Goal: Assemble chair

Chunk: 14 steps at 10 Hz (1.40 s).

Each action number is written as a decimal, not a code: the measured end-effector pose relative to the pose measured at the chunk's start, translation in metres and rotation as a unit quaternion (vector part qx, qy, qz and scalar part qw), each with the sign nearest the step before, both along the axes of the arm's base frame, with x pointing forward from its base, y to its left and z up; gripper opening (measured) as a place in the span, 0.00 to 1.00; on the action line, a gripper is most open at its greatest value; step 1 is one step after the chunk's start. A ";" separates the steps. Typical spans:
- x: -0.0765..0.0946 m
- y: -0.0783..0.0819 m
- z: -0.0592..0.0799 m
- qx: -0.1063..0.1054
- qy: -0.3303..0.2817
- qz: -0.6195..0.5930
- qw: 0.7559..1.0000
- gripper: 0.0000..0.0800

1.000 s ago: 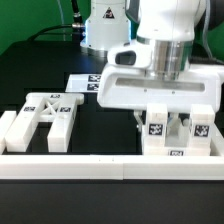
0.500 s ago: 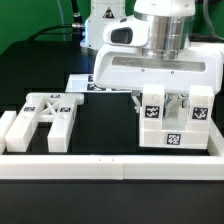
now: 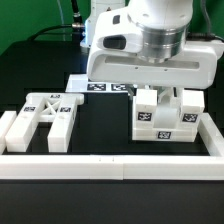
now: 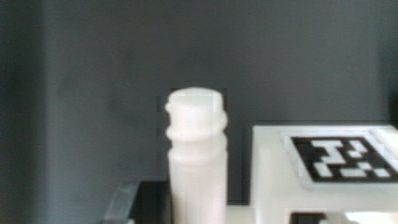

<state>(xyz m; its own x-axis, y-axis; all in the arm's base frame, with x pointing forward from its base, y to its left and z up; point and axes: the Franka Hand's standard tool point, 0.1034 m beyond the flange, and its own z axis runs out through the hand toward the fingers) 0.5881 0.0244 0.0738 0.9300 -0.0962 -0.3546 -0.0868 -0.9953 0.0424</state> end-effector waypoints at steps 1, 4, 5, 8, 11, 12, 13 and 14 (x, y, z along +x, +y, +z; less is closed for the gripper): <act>-0.006 -0.005 0.007 0.004 0.055 -0.004 0.998 0.32; -0.020 -0.014 0.004 0.003 0.181 -0.013 0.983 0.32; -0.021 -0.016 0.002 0.002 0.208 -0.014 0.978 0.32; -0.037 -0.021 0.004 0.002 0.306 -0.018 0.952 0.32; -0.064 -0.025 0.022 0.016 0.367 -0.026 0.930 0.32; -0.061 -0.026 0.023 0.016 0.356 -0.028 0.934 0.32; -0.062 -0.028 0.023 0.016 0.357 -0.030 0.933 0.32; -0.062 -0.028 0.019 0.014 0.355 -0.030 0.934 0.32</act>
Offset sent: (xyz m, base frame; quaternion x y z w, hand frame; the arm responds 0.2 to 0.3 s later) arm 0.0000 0.0000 0.0000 0.0000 -0.2571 0.0000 0.9664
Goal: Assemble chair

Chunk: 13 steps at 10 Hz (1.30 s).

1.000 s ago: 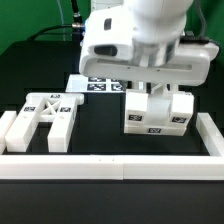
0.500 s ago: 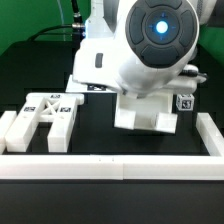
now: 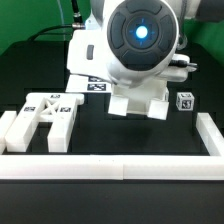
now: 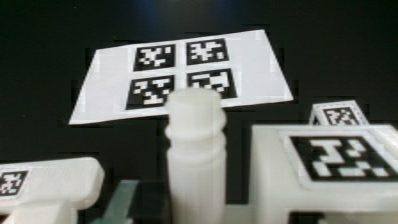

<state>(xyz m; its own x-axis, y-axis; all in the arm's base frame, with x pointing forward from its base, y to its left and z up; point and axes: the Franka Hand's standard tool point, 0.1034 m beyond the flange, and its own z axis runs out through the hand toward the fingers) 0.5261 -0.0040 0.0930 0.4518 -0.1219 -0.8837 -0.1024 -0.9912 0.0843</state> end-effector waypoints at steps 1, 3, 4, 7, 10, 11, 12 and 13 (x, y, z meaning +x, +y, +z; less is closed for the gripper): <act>0.000 0.000 0.000 0.000 0.000 0.000 1.000 0.32; 0.000 -0.001 -0.001 0.000 -0.001 0.000 1.000 0.40; 0.001 -0.001 -0.002 0.000 -0.002 0.000 1.000 0.40; 0.001 -0.002 -0.002 -0.001 -0.002 -0.001 1.000 0.76; 0.001 -0.002 -0.002 -0.001 -0.002 -0.001 1.000 0.81; 0.001 -0.002 -0.002 -0.001 -0.002 -0.001 1.000 0.81; 0.001 -0.002 -0.002 -0.001 -0.002 -0.001 1.000 0.81; 0.001 -0.002 -0.002 -0.001 -0.002 -0.002 1.000 0.81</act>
Offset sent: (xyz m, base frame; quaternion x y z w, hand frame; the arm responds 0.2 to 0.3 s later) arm 0.0000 0.0000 0.0000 0.0000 0.0000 0.0000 1.0000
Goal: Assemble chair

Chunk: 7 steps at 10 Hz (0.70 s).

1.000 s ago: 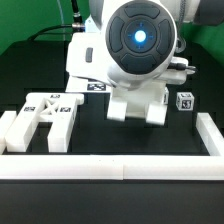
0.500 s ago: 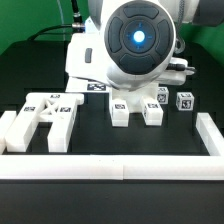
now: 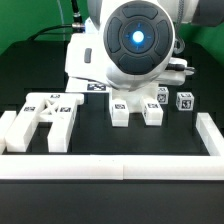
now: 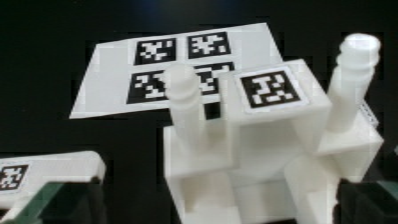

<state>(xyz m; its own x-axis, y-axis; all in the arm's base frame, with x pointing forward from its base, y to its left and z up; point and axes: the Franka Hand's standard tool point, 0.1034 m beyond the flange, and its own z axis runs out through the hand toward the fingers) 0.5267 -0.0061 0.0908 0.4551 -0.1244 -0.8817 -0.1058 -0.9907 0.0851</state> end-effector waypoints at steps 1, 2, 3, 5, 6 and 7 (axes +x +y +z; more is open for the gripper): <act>0.000 0.000 0.000 0.000 0.000 0.000 1.000 0.81; 0.000 0.000 0.000 0.000 0.000 0.000 1.000 0.81; 0.001 0.000 -0.001 0.000 -0.004 0.000 1.000 0.81; 0.010 -0.002 -0.004 0.000 -0.033 0.001 0.999 0.81; 0.018 -0.003 -0.006 0.005 -0.060 0.008 0.998 0.81; 0.030 -0.003 -0.005 0.012 -0.105 0.018 0.994 0.81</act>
Offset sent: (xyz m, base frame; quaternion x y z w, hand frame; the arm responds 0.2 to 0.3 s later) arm 0.0000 0.0000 0.0000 0.0000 0.0650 0.0000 0.9979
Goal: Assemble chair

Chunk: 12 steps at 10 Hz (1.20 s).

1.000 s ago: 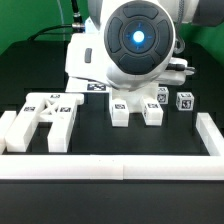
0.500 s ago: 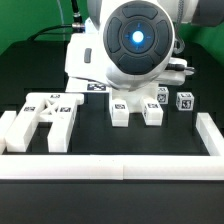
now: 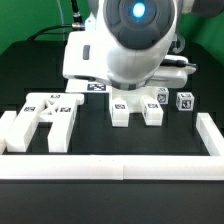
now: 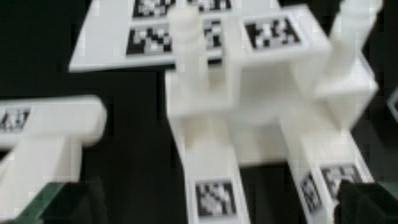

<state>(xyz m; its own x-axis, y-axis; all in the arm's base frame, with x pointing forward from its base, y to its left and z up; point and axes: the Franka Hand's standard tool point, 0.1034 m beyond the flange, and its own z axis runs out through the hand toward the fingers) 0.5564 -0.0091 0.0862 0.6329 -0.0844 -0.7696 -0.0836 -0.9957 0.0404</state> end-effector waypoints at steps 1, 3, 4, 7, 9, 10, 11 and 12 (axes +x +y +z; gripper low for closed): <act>0.009 0.000 0.001 0.002 -0.052 0.003 0.999 0.81; 0.009 -0.003 0.002 0.001 -0.110 -0.001 0.994 0.81; 0.020 -0.005 0.000 -0.002 -0.156 0.000 0.988 0.81; 0.030 -0.014 0.000 -0.007 -0.259 0.000 0.966 0.81; 0.032 -0.021 -0.002 -0.010 -0.323 0.006 0.946 0.81; 0.039 -0.030 -0.003 -0.012 -0.362 0.015 0.932 0.81; 0.041 -0.043 -0.004 -0.015 -0.398 0.027 0.917 0.81; 0.035 -0.057 -0.007 -0.014 -0.397 0.031 0.917 0.81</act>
Offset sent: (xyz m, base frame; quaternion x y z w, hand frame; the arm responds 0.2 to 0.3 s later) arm -0.0009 -0.0018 0.0006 0.0047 0.1923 -0.0043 0.9813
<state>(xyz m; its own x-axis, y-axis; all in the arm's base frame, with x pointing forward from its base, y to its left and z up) 0.5918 -0.0661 0.0796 0.9972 -0.0421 -0.0626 -0.0410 -0.9990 0.0178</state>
